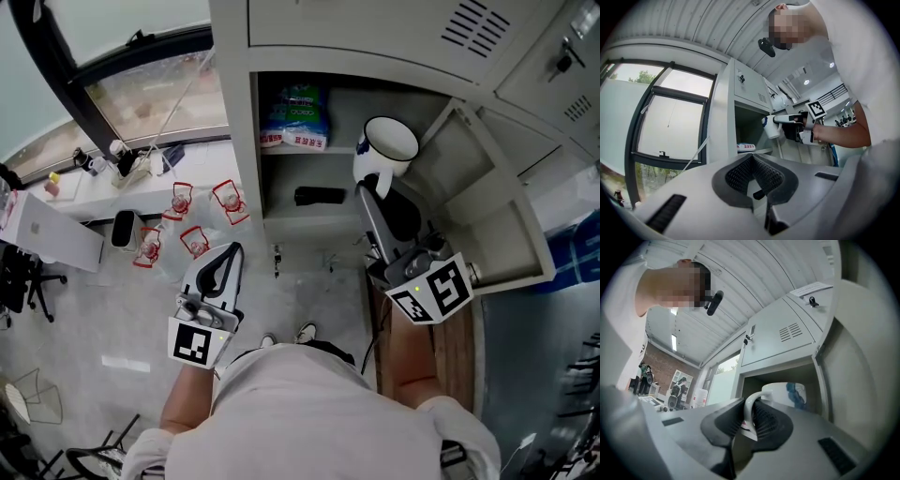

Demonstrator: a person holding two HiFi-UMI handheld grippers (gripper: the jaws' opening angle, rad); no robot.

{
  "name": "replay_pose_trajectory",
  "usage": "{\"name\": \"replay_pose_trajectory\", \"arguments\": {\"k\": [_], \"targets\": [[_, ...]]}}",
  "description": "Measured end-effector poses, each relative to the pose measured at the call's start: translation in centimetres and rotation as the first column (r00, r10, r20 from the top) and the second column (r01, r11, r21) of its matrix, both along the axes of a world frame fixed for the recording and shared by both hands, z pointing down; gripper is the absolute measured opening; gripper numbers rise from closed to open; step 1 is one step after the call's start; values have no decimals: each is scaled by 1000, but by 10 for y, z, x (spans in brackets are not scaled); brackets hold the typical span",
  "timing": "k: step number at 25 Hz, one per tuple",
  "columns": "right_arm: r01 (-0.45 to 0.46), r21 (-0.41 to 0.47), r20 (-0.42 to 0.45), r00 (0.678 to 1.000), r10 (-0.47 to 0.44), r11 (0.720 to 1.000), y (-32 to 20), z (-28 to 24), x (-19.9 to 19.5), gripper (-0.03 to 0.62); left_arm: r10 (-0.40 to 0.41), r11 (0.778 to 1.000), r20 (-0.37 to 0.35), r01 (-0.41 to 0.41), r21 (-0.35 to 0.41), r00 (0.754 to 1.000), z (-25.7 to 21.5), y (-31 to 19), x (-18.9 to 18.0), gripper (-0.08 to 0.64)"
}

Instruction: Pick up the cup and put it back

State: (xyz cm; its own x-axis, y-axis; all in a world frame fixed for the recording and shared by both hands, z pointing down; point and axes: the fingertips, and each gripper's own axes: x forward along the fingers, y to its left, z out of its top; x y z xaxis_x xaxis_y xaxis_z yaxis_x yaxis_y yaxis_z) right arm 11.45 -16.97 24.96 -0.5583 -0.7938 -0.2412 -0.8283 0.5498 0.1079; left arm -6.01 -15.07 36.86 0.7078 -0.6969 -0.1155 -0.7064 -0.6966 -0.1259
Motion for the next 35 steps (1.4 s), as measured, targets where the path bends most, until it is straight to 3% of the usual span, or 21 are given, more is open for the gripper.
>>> {"name": "replay_pose_trajectory", "arguments": {"k": [17, 26, 35], "targets": [[-143, -37, -37, 989, 142, 989, 99, 19, 18, 51, 22, 999, -13, -22, 42, 1000, -9, 3, -9, 21], [-185, -47, -34, 982, 184, 982, 114, 22, 28, 51, 45, 998, -16, -44, 38, 999, -8, 8, -3, 20], [-157, -44, -42, 987, 155, 987, 111, 20, 23, 52, 24, 1000, 3, -24, 17, 1000, -3, 12, -6, 21]]}}
